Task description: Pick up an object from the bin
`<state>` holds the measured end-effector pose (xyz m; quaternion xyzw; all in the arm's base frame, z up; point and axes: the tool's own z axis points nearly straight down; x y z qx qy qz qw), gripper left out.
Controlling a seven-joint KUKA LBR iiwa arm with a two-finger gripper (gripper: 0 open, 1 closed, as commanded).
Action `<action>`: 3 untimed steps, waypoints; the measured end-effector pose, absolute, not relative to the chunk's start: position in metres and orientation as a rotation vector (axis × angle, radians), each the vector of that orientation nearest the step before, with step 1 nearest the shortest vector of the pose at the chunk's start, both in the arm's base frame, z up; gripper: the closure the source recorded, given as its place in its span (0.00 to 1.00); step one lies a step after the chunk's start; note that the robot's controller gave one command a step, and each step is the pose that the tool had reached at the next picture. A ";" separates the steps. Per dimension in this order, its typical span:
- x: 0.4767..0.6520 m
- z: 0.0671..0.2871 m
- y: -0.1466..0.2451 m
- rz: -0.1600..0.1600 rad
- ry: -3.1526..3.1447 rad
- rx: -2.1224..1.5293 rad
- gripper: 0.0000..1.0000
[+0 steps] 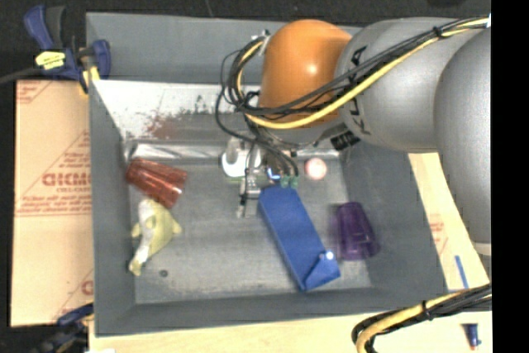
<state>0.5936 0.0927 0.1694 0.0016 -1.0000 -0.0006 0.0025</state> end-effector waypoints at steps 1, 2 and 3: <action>0.594 0.174 0.092 -0.003 -3.142 0.003 0.00; 0.589 0.157 0.114 0.001 -3.137 0.233 0.00; 0.568 0.184 0.189 -0.004 -3.131 0.302 0.00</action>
Offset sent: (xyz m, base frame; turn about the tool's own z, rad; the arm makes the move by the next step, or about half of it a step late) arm -0.0103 0.0375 -0.0255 -0.2346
